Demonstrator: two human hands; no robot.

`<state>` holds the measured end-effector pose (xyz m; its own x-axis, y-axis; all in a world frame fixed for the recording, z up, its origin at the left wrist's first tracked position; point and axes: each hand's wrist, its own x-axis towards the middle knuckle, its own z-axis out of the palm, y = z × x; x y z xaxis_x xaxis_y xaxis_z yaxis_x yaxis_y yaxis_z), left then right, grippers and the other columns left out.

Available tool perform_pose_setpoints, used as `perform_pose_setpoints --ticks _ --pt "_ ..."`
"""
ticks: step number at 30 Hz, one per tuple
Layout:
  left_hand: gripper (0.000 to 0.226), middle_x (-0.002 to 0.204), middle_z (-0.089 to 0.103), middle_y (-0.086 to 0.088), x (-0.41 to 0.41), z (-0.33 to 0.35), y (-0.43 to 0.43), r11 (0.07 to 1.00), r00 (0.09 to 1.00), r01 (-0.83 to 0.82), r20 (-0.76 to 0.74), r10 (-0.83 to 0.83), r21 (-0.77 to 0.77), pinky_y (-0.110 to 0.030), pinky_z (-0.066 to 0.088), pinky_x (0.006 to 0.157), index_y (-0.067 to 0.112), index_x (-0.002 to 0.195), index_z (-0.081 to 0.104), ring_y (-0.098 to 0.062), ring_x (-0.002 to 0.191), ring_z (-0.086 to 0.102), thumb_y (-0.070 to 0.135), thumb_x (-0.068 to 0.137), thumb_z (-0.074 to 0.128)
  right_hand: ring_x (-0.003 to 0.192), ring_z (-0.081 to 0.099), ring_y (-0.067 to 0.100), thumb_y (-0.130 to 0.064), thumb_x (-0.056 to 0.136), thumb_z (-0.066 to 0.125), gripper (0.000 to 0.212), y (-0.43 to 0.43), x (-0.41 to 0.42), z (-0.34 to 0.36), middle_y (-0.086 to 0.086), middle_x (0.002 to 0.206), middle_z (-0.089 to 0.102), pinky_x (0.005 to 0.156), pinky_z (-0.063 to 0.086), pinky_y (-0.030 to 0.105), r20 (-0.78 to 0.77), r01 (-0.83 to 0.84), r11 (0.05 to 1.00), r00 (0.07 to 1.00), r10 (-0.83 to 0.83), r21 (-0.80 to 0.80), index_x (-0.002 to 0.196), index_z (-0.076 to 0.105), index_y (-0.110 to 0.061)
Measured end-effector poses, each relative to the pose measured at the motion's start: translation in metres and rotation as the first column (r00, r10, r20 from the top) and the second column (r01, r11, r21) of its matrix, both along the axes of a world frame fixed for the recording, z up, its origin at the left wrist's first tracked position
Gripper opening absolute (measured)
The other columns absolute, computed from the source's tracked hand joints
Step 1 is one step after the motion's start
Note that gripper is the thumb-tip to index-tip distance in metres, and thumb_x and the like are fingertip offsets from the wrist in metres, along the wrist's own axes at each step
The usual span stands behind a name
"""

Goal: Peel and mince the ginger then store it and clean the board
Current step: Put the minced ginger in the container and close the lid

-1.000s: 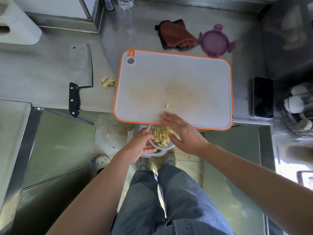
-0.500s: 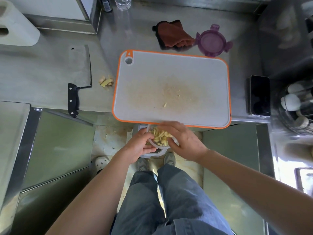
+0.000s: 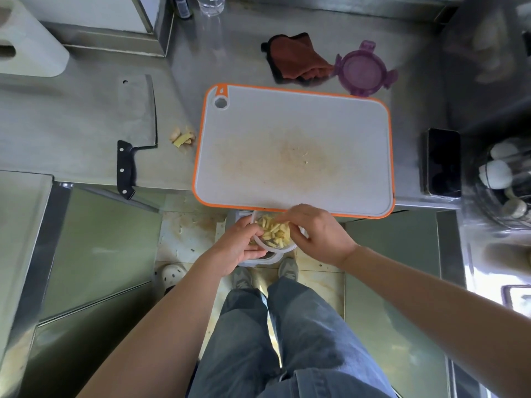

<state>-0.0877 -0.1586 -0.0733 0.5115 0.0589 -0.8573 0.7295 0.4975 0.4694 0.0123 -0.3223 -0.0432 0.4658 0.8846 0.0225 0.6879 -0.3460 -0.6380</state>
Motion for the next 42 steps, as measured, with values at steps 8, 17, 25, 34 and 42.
perform_pose_setpoints --ticks 8,17,25,34,42 --pt "0.040 0.121 0.057 -0.018 0.001 -0.002 0.000 1.000 1.000 0.011 -0.022 -0.011 0.007 -0.039 0.057 0.086 0.019 0.129 0.049 -0.030 0.098 0.066 0.008 0.090 0.053 0.129 0.048 0.019 -0.001 0.087 0.052 0.047 0.015 0.012 -0.008 0.007 0.137 0.054 0.107 0.039 0.031 0.002 0.034 0.995 0.999 -0.034 -0.095 0.133 0.054 -0.012" --pt "0.040 0.124 0.056 -0.015 0.000 -0.002 0.000 1.000 1.000 0.018 -0.009 -0.018 0.010 -0.039 0.057 0.087 0.018 0.130 0.049 -0.030 0.098 0.066 0.009 0.091 0.052 0.128 0.046 0.014 -0.002 0.085 0.049 0.048 -0.003 0.000 -0.007 0.002 0.135 0.055 0.105 0.041 0.037 -0.059 0.036 0.998 0.997 -0.039 -0.061 0.130 0.057 -0.016" --pt "0.046 0.119 0.060 -0.010 -0.007 0.002 0.001 0.966 0.974 0.226 -0.029 -0.224 0.123 -0.034 0.058 0.083 0.025 0.134 0.046 -0.025 0.095 0.068 0.013 0.090 0.052 0.105 0.061 0.011 -0.004 0.089 0.051 0.032 -0.001 0.003 -0.003 -0.002 0.111 0.069 0.094 0.048 0.029 -0.111 0.142 0.988 0.983 -0.148 -0.060 0.115 0.067 -0.016" --pt "0.040 0.088 0.072 -0.020 0.002 0.059 0.025 0.852 0.855 0.512 0.035 -0.518 0.111 -0.032 0.058 0.070 0.026 0.123 0.060 -0.026 0.071 0.070 0.044 0.089 0.048 0.081 0.064 0.008 0.001 0.089 0.042 0.034 0.003 0.048 0.026 -0.001 0.085 0.072 0.077 0.050 0.020 -0.431 0.627 0.769 0.664 -0.611 -0.126 0.102 0.067 -0.018" --pt "0.028 0.104 0.065 -0.019 0.077 0.078 0.027 0.912 0.944 0.153 0.218 -0.250 0.381 -0.034 0.056 0.067 0.014 0.121 0.051 -0.024 0.066 0.066 0.019 0.094 0.047 0.097 0.065 0.021 -0.002 0.089 0.040 0.032 -0.003 0.103 0.028 -0.003 0.086 0.070 0.086 0.053 0.038 -0.462 0.661 0.683 0.522 -0.717 -0.312 0.101 0.064 -0.020"
